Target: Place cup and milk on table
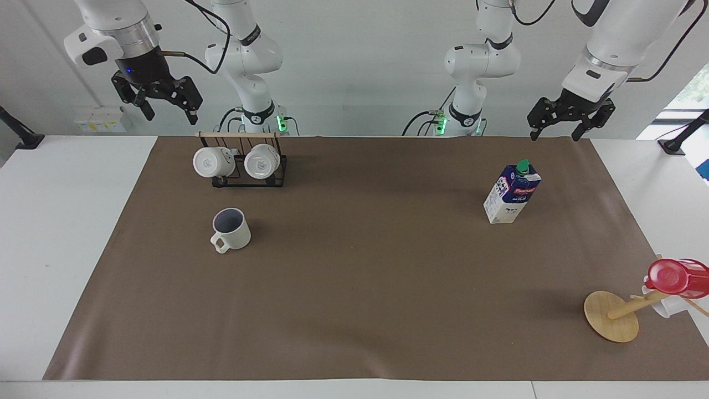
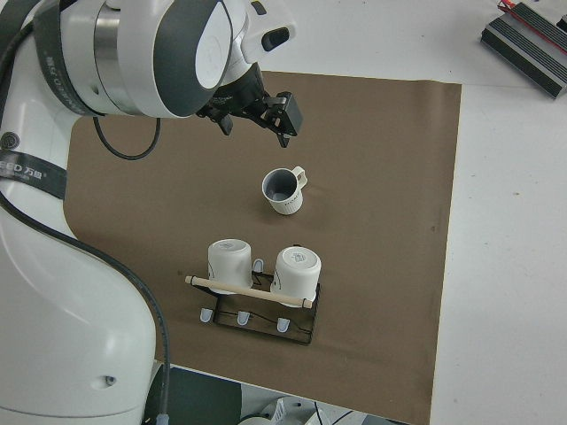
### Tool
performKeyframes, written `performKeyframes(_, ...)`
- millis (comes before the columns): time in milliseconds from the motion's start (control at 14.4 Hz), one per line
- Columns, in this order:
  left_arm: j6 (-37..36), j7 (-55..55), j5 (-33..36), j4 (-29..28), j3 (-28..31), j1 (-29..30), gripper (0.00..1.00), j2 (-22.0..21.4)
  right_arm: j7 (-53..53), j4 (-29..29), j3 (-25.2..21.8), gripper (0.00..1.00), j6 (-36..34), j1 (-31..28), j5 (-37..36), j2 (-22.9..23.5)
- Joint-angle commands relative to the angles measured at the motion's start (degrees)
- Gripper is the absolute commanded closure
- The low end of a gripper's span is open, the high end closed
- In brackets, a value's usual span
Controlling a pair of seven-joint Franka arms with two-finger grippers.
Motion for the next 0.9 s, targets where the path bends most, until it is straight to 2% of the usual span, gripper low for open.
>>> performKeyframes(0, 0.47, 0.1, -0.3, -0.9, -0.51, 0.92, 0.0, -1.01, -1.11, -0.62, -0.05, 0.0, 0.36, -0.26, -0.27, -0.49)
performKeyframes(278, 0.47, 0.1, -0.3, -0.9, -0.51, 0.92, 0.0, -1.01, -1.11, -0.79, -0.05, 0.0, 0.36, -0.26, -0.27, -0.58)
performKeyframes(835, 0.47, 0.1, -0.3, -0.9, -0.51, 0.92, 0.0, -1.01, -1.37, -5.18, -0.05, 0.0, 2.12, -0.26, 0.52, -1.99)
